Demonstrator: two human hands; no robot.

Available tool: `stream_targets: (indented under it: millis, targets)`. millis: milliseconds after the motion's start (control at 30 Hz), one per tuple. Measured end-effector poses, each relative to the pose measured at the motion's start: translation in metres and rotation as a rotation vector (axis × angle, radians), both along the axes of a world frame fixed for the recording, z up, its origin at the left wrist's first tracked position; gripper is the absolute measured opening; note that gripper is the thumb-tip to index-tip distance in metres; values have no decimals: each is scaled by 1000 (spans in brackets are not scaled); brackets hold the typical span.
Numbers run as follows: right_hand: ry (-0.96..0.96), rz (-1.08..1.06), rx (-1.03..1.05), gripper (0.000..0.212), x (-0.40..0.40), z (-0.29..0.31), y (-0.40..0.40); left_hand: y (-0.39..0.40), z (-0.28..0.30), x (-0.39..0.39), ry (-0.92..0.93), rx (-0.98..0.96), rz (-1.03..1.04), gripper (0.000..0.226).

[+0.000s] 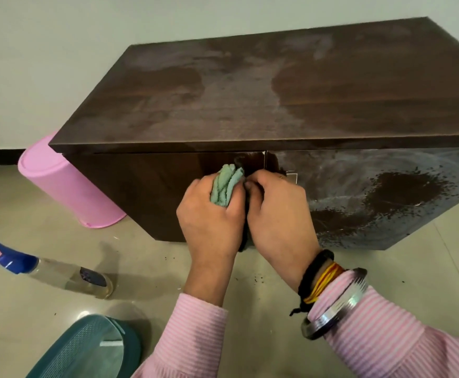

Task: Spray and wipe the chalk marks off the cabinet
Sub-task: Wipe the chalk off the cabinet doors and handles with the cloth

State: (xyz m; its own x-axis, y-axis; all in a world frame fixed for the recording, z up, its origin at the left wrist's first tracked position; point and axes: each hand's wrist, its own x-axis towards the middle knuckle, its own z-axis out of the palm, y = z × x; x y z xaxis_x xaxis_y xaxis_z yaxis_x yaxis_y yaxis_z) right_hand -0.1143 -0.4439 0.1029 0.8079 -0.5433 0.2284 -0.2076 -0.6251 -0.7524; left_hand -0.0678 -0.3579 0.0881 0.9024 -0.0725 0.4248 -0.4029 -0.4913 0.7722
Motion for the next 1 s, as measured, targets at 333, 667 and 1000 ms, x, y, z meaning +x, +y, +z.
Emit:
stream_targets:
  millis: [333, 667, 1000]
  targets:
    - [23, 0, -54, 19, 4, 4, -2, 0, -11, -2, 47, -95, -33, 14]
    - [48, 35, -103, 18, 3, 6, -3, 9, -41, -4, 18, -114, -92, 24]
    - [66, 24, -137, 15, 2, 6, 0, 1, -75, 3, -62, -171, -132, 43]
